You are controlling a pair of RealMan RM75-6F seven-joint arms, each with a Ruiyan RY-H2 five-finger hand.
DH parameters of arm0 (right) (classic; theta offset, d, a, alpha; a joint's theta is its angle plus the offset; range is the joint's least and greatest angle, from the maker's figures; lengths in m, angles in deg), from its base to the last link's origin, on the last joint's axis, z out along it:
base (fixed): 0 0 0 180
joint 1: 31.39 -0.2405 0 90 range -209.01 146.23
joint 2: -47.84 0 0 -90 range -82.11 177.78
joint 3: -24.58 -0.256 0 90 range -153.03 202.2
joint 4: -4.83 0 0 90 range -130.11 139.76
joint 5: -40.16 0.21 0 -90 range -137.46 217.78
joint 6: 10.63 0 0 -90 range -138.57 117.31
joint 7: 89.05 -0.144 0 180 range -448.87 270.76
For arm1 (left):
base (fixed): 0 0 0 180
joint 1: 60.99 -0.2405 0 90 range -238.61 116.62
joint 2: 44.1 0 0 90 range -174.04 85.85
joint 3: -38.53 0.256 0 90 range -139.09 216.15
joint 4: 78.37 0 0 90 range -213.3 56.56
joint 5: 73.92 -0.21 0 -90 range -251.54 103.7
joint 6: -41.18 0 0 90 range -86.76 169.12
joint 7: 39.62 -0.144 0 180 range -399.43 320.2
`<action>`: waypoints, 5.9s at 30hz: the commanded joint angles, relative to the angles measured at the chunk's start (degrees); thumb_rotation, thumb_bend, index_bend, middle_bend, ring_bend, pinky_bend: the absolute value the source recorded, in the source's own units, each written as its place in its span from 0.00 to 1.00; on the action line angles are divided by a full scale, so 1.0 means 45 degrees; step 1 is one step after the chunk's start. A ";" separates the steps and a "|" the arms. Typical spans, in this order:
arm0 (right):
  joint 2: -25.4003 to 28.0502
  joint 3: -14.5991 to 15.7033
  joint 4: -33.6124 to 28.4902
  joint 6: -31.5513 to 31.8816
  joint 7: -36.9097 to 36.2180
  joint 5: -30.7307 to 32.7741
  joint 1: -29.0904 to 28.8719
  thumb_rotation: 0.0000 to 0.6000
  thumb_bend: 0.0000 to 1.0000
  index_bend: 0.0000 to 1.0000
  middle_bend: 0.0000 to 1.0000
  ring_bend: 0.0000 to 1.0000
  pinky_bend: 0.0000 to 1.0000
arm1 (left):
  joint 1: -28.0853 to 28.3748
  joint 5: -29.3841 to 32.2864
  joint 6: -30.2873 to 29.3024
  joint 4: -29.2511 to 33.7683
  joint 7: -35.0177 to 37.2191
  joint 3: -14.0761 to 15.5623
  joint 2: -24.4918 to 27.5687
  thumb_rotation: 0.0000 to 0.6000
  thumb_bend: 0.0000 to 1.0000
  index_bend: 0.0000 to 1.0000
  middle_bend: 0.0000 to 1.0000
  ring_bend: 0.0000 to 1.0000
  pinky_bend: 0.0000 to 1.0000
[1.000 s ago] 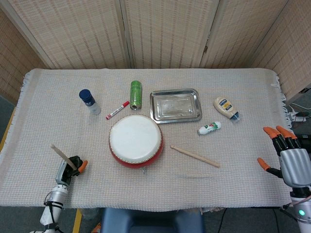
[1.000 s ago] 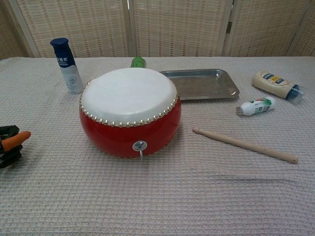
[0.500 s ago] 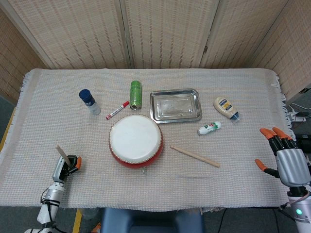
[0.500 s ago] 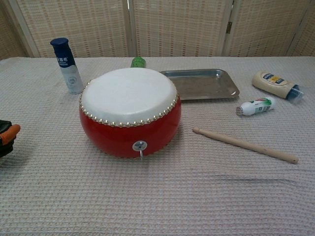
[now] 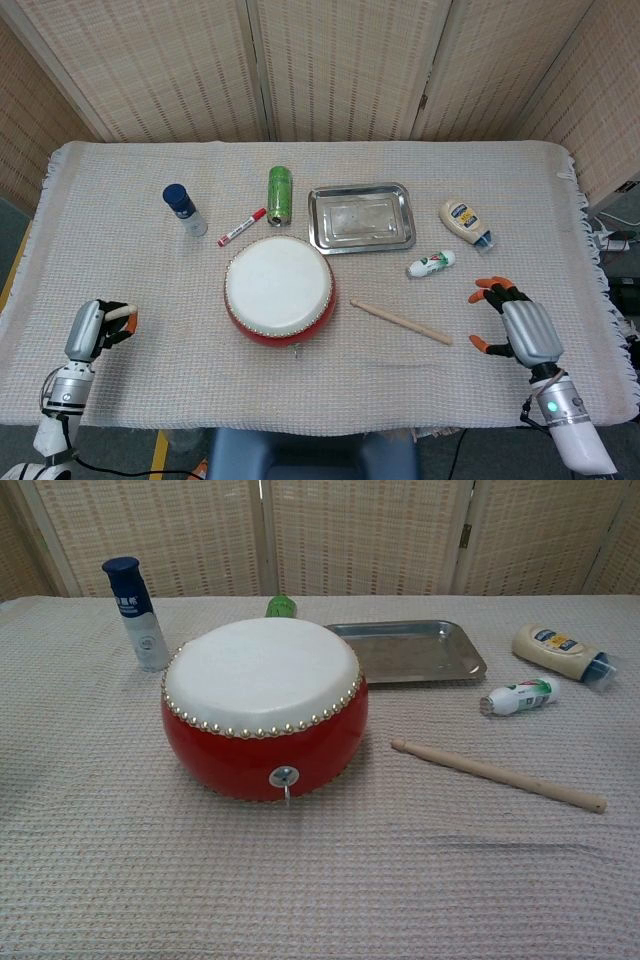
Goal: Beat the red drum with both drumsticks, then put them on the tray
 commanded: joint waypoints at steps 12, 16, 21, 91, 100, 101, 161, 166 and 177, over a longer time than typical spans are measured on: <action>-0.4196 -0.0718 0.3145 -0.2527 0.2969 0.2384 -0.2726 1.00 0.15 0.39 0.20 0.00 0.14 | 0.0050 -0.0663 -0.0658 0.1391 -0.3287 0.0575 0.0866 1.00 0.69 1.00 1.00 1.00 1.00; -0.4991 -0.0700 0.3957 -0.2873 0.3471 0.2485 -0.3258 1.00 0.17 0.40 0.20 0.00 0.14 | 0.0036 -0.0605 -0.0633 0.1555 -0.3401 0.0624 0.0997 1.00 0.69 1.00 1.00 1.00 1.00; -0.5895 -0.0639 0.4914 -0.3259 0.4044 0.2555 -0.3864 1.00 0.20 0.42 0.20 0.00 0.14 | 0.0058 -0.0590 -0.0551 0.1664 -0.3480 0.0714 0.1112 1.00 0.68 1.00 1.00 1.00 1.00; -0.6025 0.1005 1.2509 -0.1535 -2.7736 -0.4027 -0.3846 1.00 0.42 0.65 0.56 0.52 0.55 | 0.0279 -0.0451 -0.0090 0.2530 -0.3632 0.1008 0.1819 1.00 0.62 1.00 1.00 1.00 1.00; -0.6337 0.1682 1.4104 -0.0279 -3.0513 -0.4452 -0.3890 0.90 0.26 0.57 0.56 0.52 0.54 | 0.0245 -0.0492 -0.0134 0.2557 -0.3636 0.1060 0.1888 1.00 0.63 1.00 1.00 1.00 1.00; -0.6364 0.1823 1.4350 -0.0090 -3.0948 -0.4553 -0.3906 0.89 0.25 0.56 0.56 0.52 0.54 | 0.0248 -0.0510 -0.0142 0.2573 -0.3643 0.1065 0.1892 1.00 0.63 1.00 1.00 1.00 1.00; -0.8161 0.3889 1.6373 -0.0439 -2.7031 -0.4799 -0.3722 1.00 0.12 1.00 0.91 0.85 0.76 | 0.0106 -0.0696 -0.0197 0.2849 -0.3780 0.1330 0.2156 1.00 0.62 1.00 1.00 1.00 1.00; -0.8318 0.3556 1.6119 -0.0351 -2.5655 -0.4560 -0.3810 1.00 0.53 1.00 1.00 1.00 0.97 | 0.0078 -0.0681 -0.0226 0.2752 -0.3683 0.1330 0.2123 1.00 0.62 1.00 1.00 1.00 1.00; -0.7235 0.3431 1.4419 -0.0676 -2.1474 -0.4568 -0.4268 1.00 0.82 1.00 1.00 1.00 1.00 | 0.0128 -0.0637 0.0004 0.2536 -0.3632 0.1379 0.2136 1.00 0.62 1.00 1.00 1.00 1.00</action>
